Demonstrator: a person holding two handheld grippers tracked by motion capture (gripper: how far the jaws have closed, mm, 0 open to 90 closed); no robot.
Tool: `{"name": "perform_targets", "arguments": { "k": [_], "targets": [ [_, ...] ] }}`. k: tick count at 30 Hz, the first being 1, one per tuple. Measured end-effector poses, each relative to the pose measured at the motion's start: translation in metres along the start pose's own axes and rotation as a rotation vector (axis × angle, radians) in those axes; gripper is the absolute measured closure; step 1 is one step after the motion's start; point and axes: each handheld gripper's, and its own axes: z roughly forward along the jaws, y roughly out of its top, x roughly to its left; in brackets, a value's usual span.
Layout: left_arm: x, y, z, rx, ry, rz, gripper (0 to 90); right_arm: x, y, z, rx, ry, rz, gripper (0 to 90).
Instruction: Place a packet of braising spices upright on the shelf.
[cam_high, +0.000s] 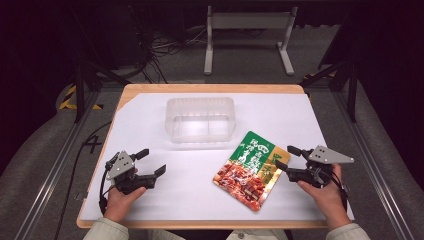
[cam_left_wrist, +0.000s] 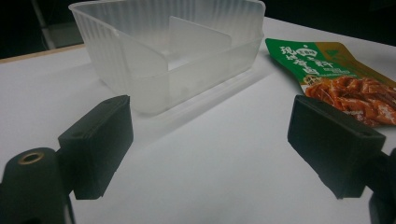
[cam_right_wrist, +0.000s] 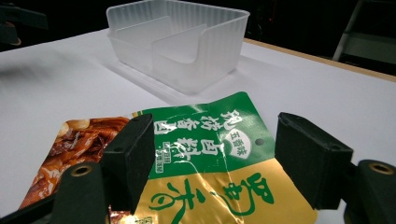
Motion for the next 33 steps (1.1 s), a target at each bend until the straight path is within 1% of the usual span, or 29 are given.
{"name": "perform_targets", "arguments": {
  "k": [3, 4, 5, 6, 8, 13, 14, 16, 18, 21, 22, 29, 33],
  "targets": [
    [0.000, 0.000, 0.000, -0.002, 0.001, 0.001, 15.0, -0.003, 0.005, 0.000, 0.007, 0.001, 0.011, 29.8],
    [0.000, 0.000, 0.000, -0.001, 0.002, 0.002, 15.0, -0.005, 0.008, 0.001, 0.027, 0.004, 0.023, 29.7],
    [-0.001, 0.000, 0.000, -0.001, 0.000, 0.002, 15.0, -0.007, 0.014, 0.001, 0.058, -0.006, 0.029, 31.3],
    [-0.001, 0.000, 0.000, 0.002, -0.001, 0.000, 15.0, -0.008, 0.016, 0.002, 0.071, -0.011, 0.035, 31.4],
    [-0.001, 0.000, 0.000, 0.002, 0.002, 0.005, 15.0, -0.009, 0.018, 0.002, 0.081, -0.011, 0.041, 31.6],
    [-0.001, 0.001, 0.001, 0.001, -0.005, 0.006, 15.0, -0.016, 0.033, 0.002, 0.098, -0.004, 0.053, 32.4],
    [-0.001, 0.001, 0.002, 0.000, -0.008, 0.006, 15.0, -0.019, 0.038, 0.002, 0.104, 0.003, 0.049, 32.3],
    [-0.001, 0.001, 0.002, 0.000, -0.009, 0.005, 14.9, -0.020, 0.040, 0.003, 0.111, 0.004, 0.047, 32.2],
    [-0.002, 0.000, 0.002, 0.007, -0.013, 0.003, 15.0, -0.023, 0.044, 0.005, 0.129, -0.001, 0.046, 32.2],
    [-0.002, 0.001, 0.003, 0.002, -0.013, 0.005, 14.9, -0.031, 0.049, 0.008, 0.136, -0.009, 0.075, 32.7],
    [-0.002, 0.001, 0.003, 0.002, -0.013, 0.005, 14.9, -0.031, 0.049, 0.008, 0.136, -0.009, 0.075, 32.7],
    [-0.001, 0.000, 0.003, 0.007, -0.013, 0.003, 14.9, -0.047, 0.060, 0.011, 0.122, -0.009, 0.120, 32.8],
    [-0.001, 0.000, 0.003, 0.006, -0.012, 0.002, 15.0, -0.052, 0.062, 0.013, 0.127, -0.004, 0.129, 32.5]
  ]
}}
